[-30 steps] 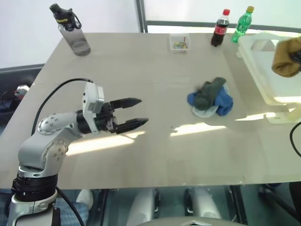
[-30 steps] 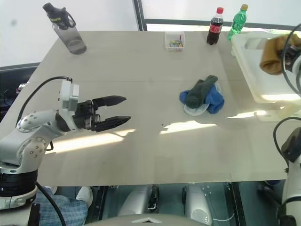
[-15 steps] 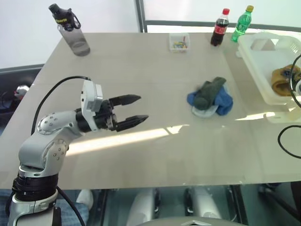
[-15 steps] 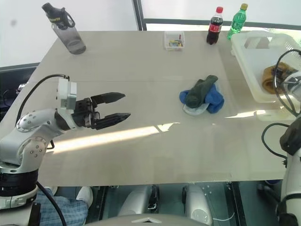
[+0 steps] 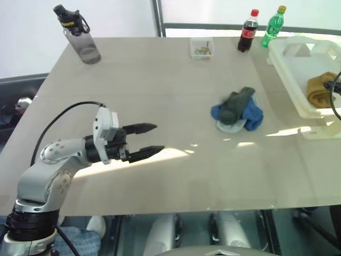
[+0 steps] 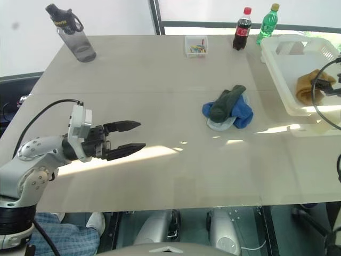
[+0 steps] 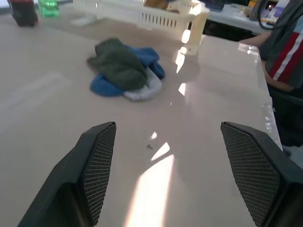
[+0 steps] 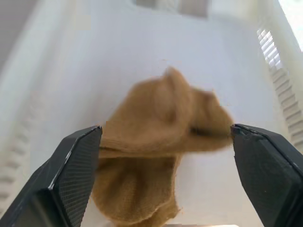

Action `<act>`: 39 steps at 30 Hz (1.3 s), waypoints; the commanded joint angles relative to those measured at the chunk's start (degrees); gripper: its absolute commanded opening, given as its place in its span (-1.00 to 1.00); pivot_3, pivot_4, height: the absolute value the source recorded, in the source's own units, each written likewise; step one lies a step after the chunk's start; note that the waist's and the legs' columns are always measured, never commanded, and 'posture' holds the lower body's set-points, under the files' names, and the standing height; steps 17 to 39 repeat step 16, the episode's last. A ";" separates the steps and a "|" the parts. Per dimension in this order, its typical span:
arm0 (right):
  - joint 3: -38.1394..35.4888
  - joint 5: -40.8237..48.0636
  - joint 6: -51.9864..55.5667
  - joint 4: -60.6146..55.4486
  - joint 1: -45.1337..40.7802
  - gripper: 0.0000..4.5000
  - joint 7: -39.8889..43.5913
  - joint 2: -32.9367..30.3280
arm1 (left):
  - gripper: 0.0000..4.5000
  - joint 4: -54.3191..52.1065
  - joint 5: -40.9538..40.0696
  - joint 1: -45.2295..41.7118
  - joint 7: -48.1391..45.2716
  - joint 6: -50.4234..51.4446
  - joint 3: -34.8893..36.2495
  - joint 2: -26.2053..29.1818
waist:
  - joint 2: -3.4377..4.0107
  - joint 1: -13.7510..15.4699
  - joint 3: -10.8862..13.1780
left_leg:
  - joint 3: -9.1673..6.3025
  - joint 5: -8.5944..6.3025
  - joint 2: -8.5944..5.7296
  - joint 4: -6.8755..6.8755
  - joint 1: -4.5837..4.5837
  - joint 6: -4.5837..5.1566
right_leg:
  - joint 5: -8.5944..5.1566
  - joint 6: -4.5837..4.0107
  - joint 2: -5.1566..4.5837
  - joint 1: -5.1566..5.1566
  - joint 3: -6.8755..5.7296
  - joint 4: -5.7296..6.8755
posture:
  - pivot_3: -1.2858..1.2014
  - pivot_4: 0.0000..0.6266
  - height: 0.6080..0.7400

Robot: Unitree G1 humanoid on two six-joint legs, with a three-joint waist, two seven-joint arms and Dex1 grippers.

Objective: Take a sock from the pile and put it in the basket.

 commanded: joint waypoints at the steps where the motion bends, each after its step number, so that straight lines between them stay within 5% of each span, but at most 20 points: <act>1: -4.18 9.06 2.78 -22.49 13.77 0.99 11.26 -1.40 | 0.69 -2.57 -0.68 5.11 0.36 0.12 6.08 1.72 | 0.00 0.02 -0.01 | 0.00 0.00 0.01 0.02 0.01 0.00 | 0.00 0.00 0.01 0.00 0.00 0.02 | 0.03 -0.52 1.00; 6: -14.32 25.44 14.48 -56.40 42.57 0.99 13.80 4.27 | 0.69 -6.44 -1.01 14.55 3.57 0.38 12.64 0.54 | 0.00 0.69 -0.07 | -0.16 -0.01 0.12 0.03 -0.08 0.01 | 0.00 0.00 0.00 0.04 -0.11 0.00 | 0.03 -0.52 1.00; 12: -18.84 30.08 7.74 -66.58 59.99 0.99 12.88 13.82 | 0.69 -12.40 -4.72 21.99 8.17 2.99 17.74 -1.84 | -0.02 1.24 -0.07 | -0.35 -0.08 0.08 0.47 0.22 0.09 | 0.10 0.13 -0.10 0.52 -0.23 0.09 | 0.03 -0.52 1.00; 16: -20.06 33.50 9.42 -67.23 61.65 0.99 13.47 13.60 | 0.69 -14.25 -4.89 24.68 9.09 2.20 19.15 -2.46 | 0.07 1.15 -0.05 | -0.38 -0.28 -0.01 0.47 1.06 0.40 | 0.08 0.11 -0.28 1.35 -0.27 0.03 | 0.03 -0.52 1.00; 39: -20.06 33.50 9.42 -67.23 61.65 0.99 13.47 13.60 | 0.69 -14.25 -4.89 24.68 9.09 2.20 19.15 -2.46 | 0.07 1.15 -0.05 | -0.38 -0.28 -0.01 0.47 1.06 0.40 | 0.08 0.11 -0.28 1.35 -0.27 0.03 | 0.03 -0.52 1.00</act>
